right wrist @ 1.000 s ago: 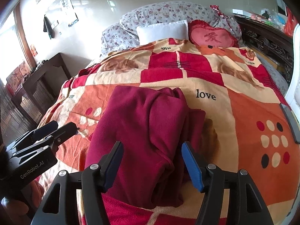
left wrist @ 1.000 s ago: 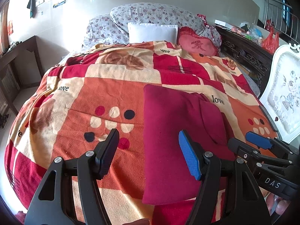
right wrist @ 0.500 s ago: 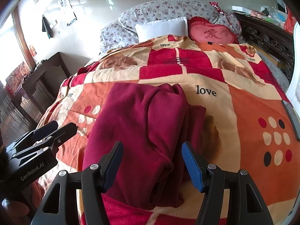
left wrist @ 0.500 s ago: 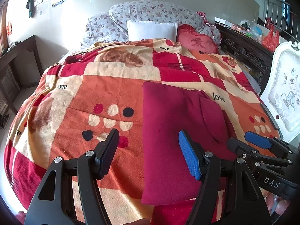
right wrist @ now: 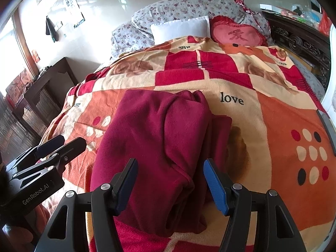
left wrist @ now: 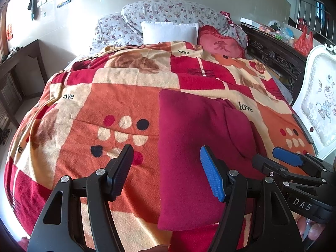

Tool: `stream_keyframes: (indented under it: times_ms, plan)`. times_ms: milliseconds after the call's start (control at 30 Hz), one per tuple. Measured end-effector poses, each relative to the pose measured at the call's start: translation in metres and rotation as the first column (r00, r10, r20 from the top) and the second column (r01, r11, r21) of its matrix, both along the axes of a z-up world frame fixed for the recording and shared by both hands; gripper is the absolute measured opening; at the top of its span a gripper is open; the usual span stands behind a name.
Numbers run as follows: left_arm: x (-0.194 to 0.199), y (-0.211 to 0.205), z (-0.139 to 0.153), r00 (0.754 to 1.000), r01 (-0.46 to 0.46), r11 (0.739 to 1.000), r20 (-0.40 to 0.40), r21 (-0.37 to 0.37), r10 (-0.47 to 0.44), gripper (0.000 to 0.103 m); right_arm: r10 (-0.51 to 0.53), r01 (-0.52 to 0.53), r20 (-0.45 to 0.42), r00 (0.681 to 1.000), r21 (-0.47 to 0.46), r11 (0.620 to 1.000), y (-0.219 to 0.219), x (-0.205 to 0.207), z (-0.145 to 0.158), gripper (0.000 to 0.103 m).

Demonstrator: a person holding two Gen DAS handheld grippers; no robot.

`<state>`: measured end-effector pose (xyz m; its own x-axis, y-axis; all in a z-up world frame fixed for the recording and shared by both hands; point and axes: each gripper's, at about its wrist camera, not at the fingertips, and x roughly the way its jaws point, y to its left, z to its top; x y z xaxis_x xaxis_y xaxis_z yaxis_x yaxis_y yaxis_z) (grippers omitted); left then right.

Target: Fold small clothes

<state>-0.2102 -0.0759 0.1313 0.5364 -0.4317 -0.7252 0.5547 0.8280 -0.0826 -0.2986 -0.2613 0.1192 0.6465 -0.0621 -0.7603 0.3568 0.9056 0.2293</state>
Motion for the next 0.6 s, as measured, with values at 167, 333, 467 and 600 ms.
stream_keyframes:
  times_ms: [167,333,467,600]
  plan:
    - [0.0011,-0.0019,-0.0028,1.0,0.005,1.0,-0.001,0.007,-0.005,0.066,0.006,-0.006,-0.006,1.0,0.001,1.0,0.0011,0.0029,-0.0015,0.063]
    - [0.0014,-0.0034,-0.0038,1.0,0.007,1.0,-0.002,0.01,-0.007,0.066,0.013,-0.013,-0.012,1.0,0.004,1.0,0.002,0.0051,-0.0031,0.063]
    - [0.0024,-0.0032,-0.0048,1.0,0.0,1.0,0.015,0.007,0.0,0.066,0.014,-0.014,-0.016,1.0,0.009,1.0,0.0013,0.0067,-0.0051,0.063]
    - [0.0098,0.0005,-0.0076,1.0,-0.014,1.0,0.019,-0.003,0.014,0.066,0.008,-0.008,-0.019,1.0,0.01,1.0,-0.0014,0.007,-0.0071,0.063]
